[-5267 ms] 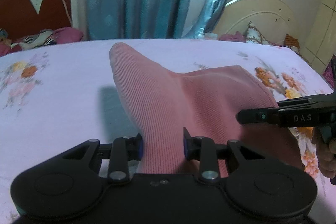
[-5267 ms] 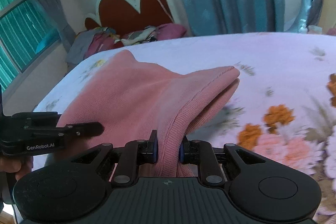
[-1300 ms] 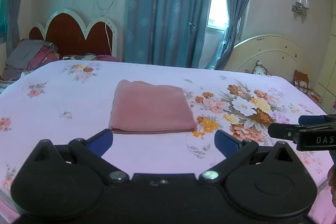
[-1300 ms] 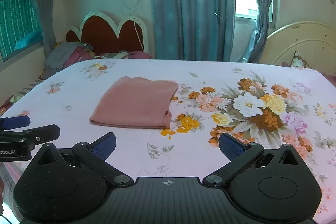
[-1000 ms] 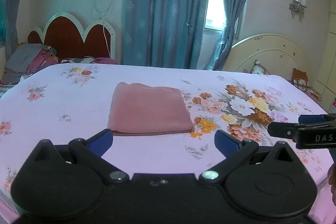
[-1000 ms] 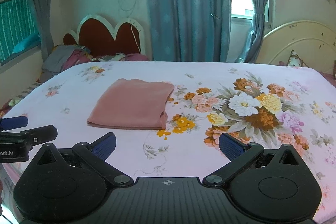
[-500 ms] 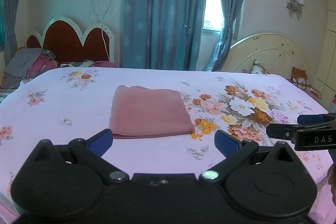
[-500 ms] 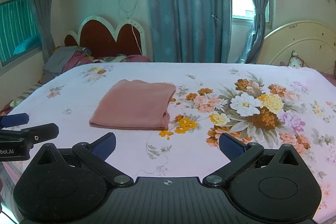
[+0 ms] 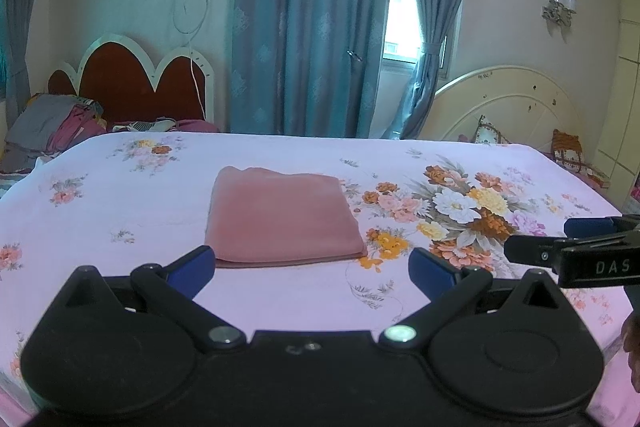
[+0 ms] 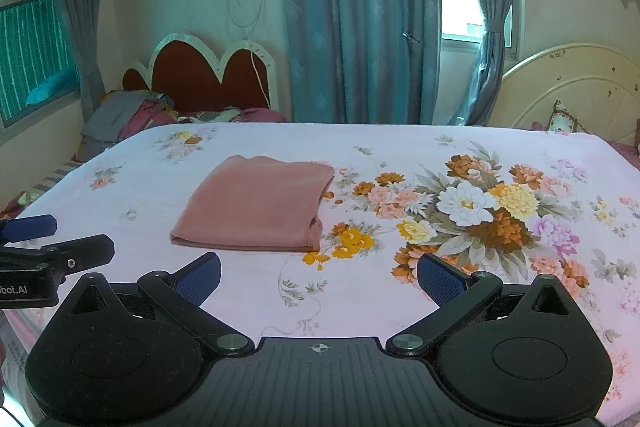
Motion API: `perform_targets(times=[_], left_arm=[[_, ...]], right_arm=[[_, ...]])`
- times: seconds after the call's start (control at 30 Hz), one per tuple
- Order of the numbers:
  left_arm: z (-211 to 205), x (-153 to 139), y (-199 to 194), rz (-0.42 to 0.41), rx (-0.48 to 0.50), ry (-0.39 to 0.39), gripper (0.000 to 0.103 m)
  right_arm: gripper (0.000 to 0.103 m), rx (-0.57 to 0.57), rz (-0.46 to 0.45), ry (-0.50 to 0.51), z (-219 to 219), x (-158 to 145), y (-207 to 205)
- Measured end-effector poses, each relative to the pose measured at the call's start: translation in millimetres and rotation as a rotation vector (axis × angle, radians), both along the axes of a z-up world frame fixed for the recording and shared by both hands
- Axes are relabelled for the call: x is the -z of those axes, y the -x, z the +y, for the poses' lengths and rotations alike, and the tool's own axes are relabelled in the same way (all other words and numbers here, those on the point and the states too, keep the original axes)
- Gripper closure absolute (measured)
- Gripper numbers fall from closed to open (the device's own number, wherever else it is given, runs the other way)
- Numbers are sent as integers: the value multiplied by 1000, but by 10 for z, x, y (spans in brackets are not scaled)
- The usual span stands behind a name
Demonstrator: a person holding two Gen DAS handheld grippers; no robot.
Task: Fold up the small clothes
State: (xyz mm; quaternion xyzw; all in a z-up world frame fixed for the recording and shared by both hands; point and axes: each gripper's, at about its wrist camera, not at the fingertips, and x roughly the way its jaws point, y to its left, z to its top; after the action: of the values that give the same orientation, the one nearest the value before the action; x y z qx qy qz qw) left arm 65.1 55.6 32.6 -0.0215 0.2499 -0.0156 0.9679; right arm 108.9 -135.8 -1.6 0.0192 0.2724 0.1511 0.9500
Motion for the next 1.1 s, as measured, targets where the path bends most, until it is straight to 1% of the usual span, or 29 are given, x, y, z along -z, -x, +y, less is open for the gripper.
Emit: perform_targets(times=[0.97, 1.1], left_arm=[[97, -67, -14, -23, 15, 8, 0], [90, -53, -11, -31, 17, -17, 2]], right_arm=[[0, 2, -6, -9, 3, -22, 2], [0, 2, -7, -10, 4, -22, 1]])
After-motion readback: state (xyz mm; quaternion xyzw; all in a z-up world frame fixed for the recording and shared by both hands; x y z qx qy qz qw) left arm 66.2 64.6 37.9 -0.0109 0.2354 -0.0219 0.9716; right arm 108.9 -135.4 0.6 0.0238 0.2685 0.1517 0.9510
